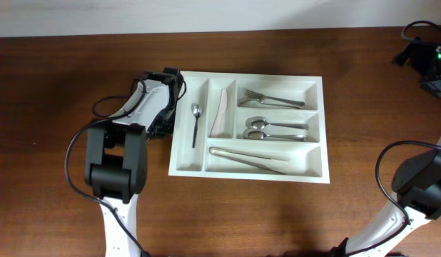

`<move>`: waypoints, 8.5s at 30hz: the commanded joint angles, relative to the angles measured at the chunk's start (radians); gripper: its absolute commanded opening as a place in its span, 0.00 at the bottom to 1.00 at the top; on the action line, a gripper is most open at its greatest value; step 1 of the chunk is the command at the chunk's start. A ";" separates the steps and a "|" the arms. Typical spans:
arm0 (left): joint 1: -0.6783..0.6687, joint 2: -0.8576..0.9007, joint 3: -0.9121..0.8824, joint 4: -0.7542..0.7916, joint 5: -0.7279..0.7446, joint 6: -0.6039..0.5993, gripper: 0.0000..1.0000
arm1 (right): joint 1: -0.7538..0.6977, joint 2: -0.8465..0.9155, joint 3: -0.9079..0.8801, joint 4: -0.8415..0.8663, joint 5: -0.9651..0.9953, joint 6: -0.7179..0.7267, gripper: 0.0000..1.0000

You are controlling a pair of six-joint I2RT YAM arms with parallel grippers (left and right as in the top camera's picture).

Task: Pack container

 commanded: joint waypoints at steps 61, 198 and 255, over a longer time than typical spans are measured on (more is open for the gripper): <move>-0.351 -0.108 0.391 -0.080 0.349 0.985 0.02 | -0.005 -0.002 -0.003 0.000 -0.005 0.008 0.99; 0.640 -0.591 0.292 -0.144 0.315 0.336 0.99 | 0.677 -0.473 -0.006 0.072 0.610 -0.052 0.99; 0.640 -0.591 0.292 -0.144 0.315 0.337 0.99 | 0.500 -2.088 -2.003 0.566 0.331 -0.180 0.99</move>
